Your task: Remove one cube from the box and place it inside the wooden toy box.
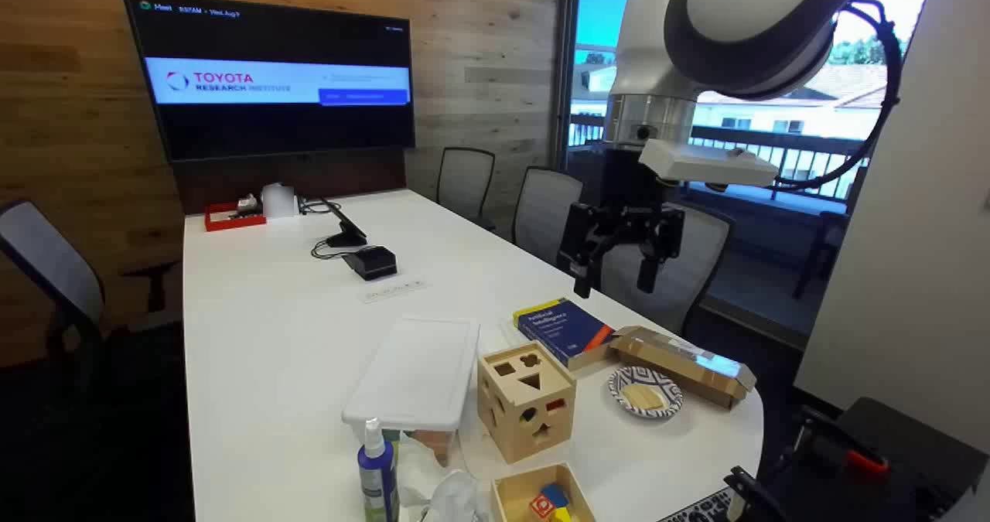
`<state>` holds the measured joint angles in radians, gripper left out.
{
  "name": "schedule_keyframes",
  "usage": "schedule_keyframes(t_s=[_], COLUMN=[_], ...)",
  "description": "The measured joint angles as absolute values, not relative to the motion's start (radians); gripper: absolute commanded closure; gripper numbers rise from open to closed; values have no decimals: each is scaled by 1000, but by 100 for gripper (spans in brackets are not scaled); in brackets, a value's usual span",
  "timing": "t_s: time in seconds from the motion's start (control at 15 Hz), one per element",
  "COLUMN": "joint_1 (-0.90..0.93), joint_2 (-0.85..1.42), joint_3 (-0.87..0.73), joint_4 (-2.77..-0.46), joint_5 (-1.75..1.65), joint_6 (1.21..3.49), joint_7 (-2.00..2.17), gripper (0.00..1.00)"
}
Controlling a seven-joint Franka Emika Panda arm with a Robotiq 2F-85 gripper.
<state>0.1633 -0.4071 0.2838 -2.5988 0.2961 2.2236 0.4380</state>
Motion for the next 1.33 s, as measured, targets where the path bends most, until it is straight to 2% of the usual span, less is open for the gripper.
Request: schedule_keyframes(t_s=[0.6,1.07,1.33], joint_1=[167,186,218], joint_2=[-368,-112,75], joint_3=[307,454,420], joint_4=[-2599,-2596,-2596], joint_5=[308,290,195], joint_6=[2267,2552,2726], joint_7=[540,1011,1245], gripper=[0,0,0])
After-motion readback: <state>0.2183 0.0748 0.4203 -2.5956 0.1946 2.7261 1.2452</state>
